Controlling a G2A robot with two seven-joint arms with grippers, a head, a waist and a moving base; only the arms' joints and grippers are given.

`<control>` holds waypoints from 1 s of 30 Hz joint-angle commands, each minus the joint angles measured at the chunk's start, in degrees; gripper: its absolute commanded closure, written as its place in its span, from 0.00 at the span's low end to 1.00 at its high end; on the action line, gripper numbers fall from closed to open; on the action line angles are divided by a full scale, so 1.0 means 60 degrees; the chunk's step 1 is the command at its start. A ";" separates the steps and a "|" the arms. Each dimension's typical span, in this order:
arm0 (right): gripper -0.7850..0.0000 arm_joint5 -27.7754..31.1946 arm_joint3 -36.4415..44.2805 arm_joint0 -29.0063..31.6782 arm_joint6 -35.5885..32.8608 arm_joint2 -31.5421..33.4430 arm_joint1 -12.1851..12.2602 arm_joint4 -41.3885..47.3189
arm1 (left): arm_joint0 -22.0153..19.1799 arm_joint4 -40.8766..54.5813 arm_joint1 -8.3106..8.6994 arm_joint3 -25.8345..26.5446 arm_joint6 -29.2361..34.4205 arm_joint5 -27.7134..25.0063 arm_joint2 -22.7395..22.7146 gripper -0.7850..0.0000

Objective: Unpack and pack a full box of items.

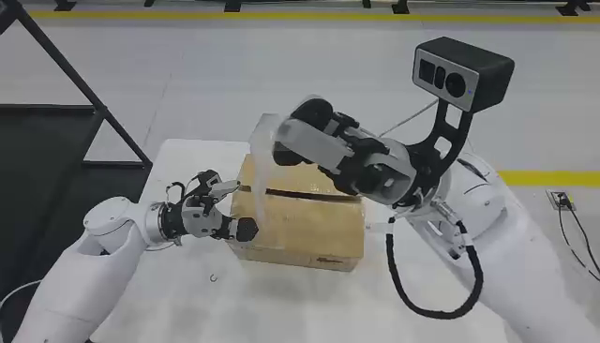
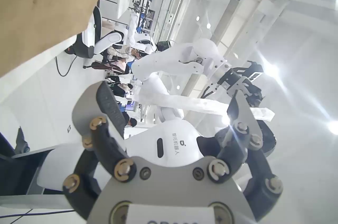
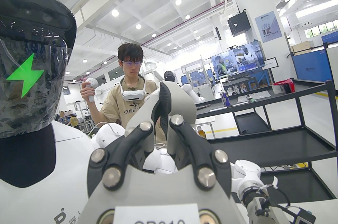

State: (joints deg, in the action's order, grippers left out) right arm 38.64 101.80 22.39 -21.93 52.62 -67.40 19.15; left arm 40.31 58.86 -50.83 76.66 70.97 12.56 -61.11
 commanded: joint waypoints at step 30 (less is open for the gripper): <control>1.00 0.1500 0.0098 0.0589 0.0585 0.0407 -0.0508 -0.1335 | -0.0330 0.3139 -0.1057 -0.1120 0.0617 0.1343 0.1066 0.00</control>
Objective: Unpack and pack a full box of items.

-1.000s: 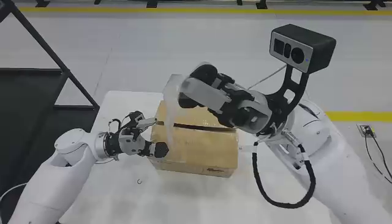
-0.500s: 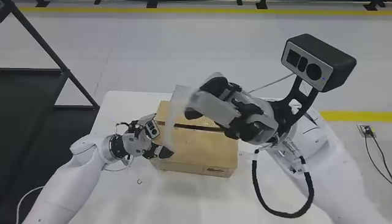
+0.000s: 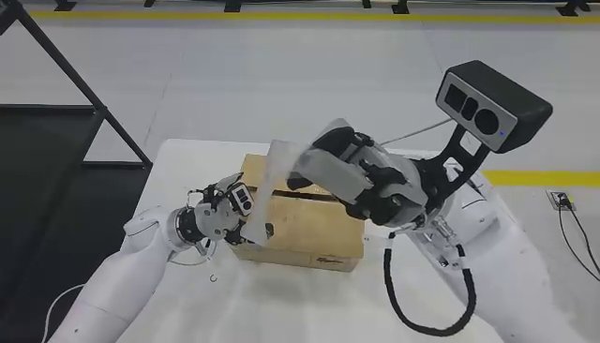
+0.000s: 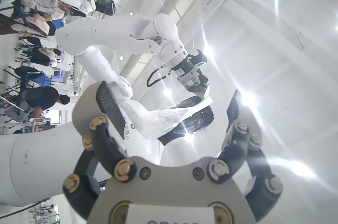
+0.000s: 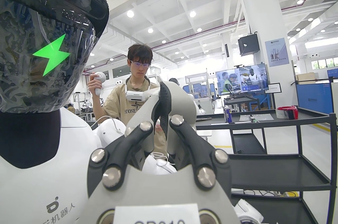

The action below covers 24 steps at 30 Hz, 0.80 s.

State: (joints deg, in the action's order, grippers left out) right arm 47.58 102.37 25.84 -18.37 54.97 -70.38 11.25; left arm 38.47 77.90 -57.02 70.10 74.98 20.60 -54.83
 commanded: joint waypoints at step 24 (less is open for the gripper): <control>1.00 0.0662 -0.0047 0.0416 0.0235 0.0657 -0.0234 -0.0633 | -0.0079 -0.0956 -0.0275 -0.0234 0.0308 -0.0039 -0.0224 1.00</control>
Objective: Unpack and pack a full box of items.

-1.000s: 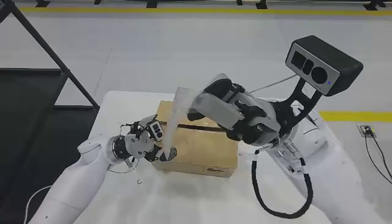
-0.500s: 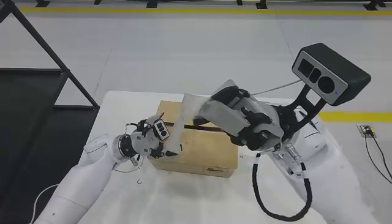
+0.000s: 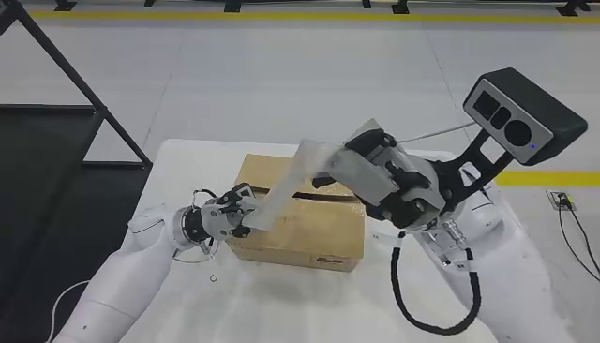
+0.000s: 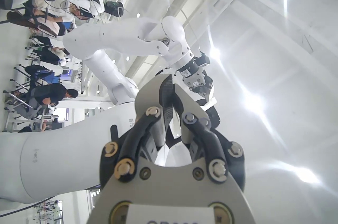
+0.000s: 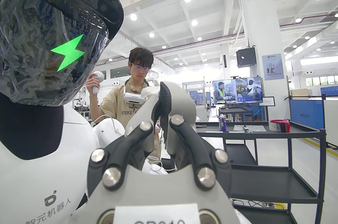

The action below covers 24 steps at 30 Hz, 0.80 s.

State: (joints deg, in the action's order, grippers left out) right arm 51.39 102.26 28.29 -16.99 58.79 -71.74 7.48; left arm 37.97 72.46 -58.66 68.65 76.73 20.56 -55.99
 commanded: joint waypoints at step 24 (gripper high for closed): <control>1.00 0.0574 -0.1417 0.0355 -0.1011 0.0659 0.0058 0.0541 | 0.1780 -0.0834 0.0561 0.2341 -0.2797 -0.1620 -0.3338 1.00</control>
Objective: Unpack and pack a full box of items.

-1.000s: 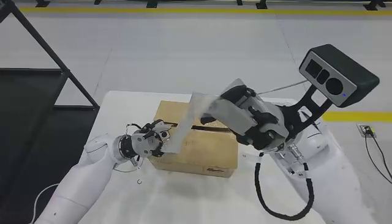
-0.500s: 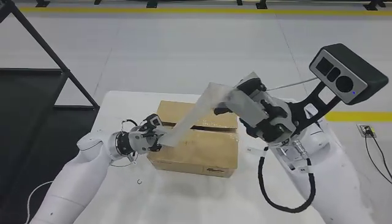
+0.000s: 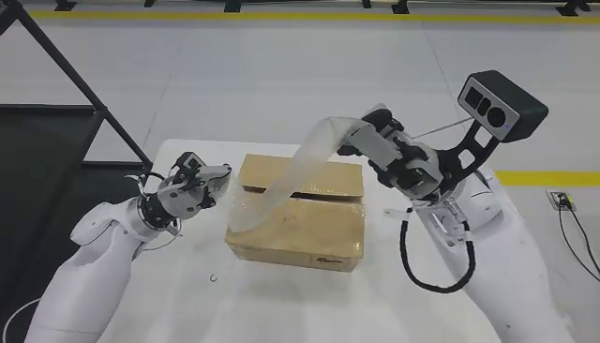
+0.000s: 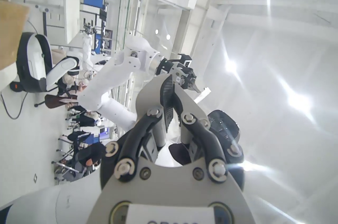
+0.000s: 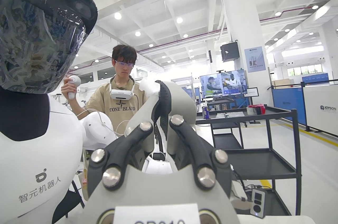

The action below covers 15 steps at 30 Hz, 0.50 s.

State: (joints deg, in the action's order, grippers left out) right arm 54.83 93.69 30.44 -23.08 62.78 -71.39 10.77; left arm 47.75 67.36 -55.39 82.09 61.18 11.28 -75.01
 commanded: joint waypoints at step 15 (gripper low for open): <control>1.00 -0.0264 0.0119 0.0081 -0.0159 -0.0097 -0.0002 -0.0157 | 0.0536 -0.0019 0.0054 0.0464 -0.0702 -0.0102 -0.0487 1.00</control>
State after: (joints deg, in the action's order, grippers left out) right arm 54.15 94.14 30.73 -23.53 62.44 -71.39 10.26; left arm 50.76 67.05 -55.03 84.59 57.18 10.05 -78.16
